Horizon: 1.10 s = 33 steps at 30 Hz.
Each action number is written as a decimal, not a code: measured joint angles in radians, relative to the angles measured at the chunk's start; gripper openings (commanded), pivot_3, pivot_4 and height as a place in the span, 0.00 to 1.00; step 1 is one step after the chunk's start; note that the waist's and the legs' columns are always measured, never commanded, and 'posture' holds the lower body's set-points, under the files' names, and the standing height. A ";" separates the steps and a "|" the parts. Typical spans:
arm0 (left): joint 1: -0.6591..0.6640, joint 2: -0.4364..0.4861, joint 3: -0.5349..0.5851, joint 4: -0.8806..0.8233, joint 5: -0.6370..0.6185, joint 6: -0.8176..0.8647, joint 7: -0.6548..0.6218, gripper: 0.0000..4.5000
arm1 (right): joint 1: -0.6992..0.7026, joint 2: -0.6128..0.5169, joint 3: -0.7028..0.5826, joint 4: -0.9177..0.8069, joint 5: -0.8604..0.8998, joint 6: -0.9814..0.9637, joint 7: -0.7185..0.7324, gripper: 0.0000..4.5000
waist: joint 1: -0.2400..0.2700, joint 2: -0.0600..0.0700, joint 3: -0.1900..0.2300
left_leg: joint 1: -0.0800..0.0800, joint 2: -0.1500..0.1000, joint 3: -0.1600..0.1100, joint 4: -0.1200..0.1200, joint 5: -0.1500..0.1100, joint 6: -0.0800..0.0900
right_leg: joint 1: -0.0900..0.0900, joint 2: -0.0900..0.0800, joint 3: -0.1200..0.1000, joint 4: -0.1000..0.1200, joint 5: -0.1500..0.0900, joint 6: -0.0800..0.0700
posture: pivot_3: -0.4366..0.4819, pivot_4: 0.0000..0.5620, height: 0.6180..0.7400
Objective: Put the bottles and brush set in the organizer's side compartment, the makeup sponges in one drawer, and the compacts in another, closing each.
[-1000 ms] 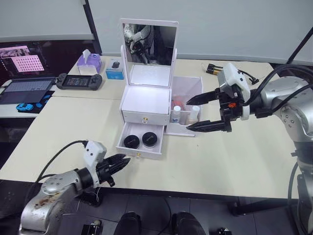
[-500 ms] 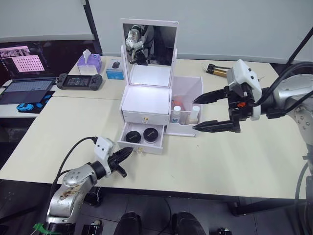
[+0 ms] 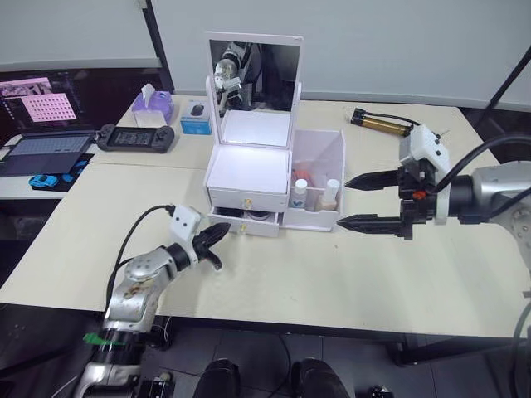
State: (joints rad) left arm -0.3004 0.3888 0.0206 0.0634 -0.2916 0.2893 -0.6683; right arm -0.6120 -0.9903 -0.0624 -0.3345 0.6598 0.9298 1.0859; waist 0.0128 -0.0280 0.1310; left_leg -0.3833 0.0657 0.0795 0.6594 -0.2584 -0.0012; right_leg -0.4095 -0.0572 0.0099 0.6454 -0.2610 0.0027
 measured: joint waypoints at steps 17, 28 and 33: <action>-0.145 -0.007 -0.038 0.261 0.056 -0.145 -0.093 0.01 | 0.210 0.042 -0.109 -0.067 0.031 -0.011 -0.110 1.00 | 0.003 0.000 0.000 | 0.000 -0.001 -0.002 0.001 0.000 0.000 | 0.003 0.000 -0.002 -0.001 0.001 0.001 | 0.48 0.27 0.88; -0.106 0.069 0.010 0.136 -0.015 -0.065 -0.149 0.01 | 0.318 0.169 -0.193 -0.065 0.053 -0.148 -0.151 1.00 | -0.002 0.000 0.000 | 0.000 0.000 -0.004 0.001 0.000 0.000 | 0.004 0.001 -0.003 -0.003 0.001 0.002 | 0.48 0.27 0.88; 0.017 0.241 0.085 0.044 -0.023 -0.018 -0.180 0.01 | 0.395 0.248 -0.311 -0.060 0.163 -0.189 -0.145 1.00 | -0.014 0.001 0.001 | 0.003 0.001 -0.004 -0.001 0.000 0.000 | 0.004 0.002 -0.001 -0.003 0.000 0.002 | 0.48 0.27 0.88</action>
State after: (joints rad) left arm -0.2834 0.6297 0.1056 0.1076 -0.3146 0.2713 -0.8484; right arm -0.2171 -0.7424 -0.3736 -0.3942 0.8230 0.7408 0.9407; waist -0.0010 -0.0267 0.1317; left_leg -0.3806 0.0669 0.0759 0.6582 -0.2585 -0.0011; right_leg -0.4051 -0.0556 0.0084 0.6420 -0.2606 0.0043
